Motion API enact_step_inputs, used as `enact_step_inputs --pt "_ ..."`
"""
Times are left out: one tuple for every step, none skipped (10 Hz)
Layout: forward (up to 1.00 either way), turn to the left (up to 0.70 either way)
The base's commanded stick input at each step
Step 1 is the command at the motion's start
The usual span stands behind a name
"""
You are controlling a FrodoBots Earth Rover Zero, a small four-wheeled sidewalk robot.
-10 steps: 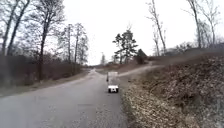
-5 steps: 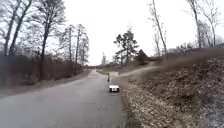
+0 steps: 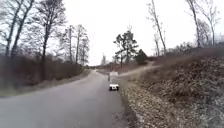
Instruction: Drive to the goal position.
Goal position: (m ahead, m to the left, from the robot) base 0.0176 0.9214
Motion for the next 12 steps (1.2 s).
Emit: enact_step_inputs --pt "0.00 0.00" --pt "0.00 0.00" --pt "0.00 0.00" --pt "0.00 0.00" --pt "0.00 0.00" --pt "0.00 0.00" --pt "0.00 0.00" --pt "0.00 -0.08" --pt "0.00 -0.24" --pt "0.00 -0.41" --pt "0.00 -0.85" --pt "0.00 -0.85"
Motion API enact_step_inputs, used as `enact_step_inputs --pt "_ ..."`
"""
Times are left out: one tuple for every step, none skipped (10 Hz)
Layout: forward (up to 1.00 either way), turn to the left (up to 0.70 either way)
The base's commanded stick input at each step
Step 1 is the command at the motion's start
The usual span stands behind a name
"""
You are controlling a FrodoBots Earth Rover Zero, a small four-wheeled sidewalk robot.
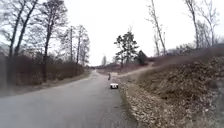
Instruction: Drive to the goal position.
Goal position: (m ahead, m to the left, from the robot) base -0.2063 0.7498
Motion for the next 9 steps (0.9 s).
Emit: enact_step_inputs --pt "0.00 -0.85" --pt "0.00 -0.85" --pt "0.00 -0.82" --pt "0.00 -0.72" --pt "0.00 -0.26" --pt "0.00 0.00" --pt "0.00 0.00" --pt "0.00 0.00" --pt "0.00 0.00"
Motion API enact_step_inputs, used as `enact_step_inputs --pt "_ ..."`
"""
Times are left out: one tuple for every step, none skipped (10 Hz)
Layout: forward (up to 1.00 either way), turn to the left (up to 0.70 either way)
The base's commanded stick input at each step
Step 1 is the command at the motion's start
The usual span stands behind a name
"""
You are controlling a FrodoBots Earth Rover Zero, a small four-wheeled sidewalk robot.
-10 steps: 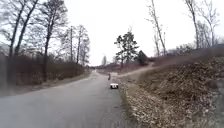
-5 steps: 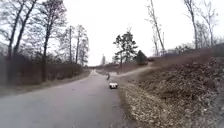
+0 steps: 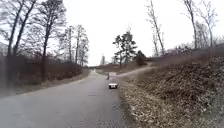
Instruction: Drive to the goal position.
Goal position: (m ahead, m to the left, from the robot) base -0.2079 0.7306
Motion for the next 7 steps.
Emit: enact_step_inputs --pt "0.00 0.00" --pt "0.00 0.00" --pt "0.00 -0.38" --pt "0.00 -0.77" --pt "0.00 -0.85" --pt "0.00 -0.85" --pt "0.00 -0.85"
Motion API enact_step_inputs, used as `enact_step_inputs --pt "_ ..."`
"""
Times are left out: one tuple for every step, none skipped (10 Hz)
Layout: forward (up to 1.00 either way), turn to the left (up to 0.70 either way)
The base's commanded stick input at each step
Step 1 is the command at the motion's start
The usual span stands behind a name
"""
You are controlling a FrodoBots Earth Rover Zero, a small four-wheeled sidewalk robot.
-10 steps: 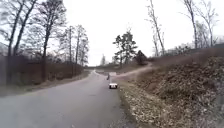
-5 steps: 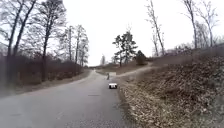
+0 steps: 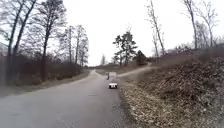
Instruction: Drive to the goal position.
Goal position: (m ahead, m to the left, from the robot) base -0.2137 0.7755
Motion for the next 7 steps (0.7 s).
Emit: enact_step_inputs --pt "0.00 -0.85" --pt "0.00 -0.85" --pt "0.00 -0.85" --pt "0.00 -0.85" --pt "0.00 -0.85" --pt "0.00 -0.85" --pt "0.00 -0.85"
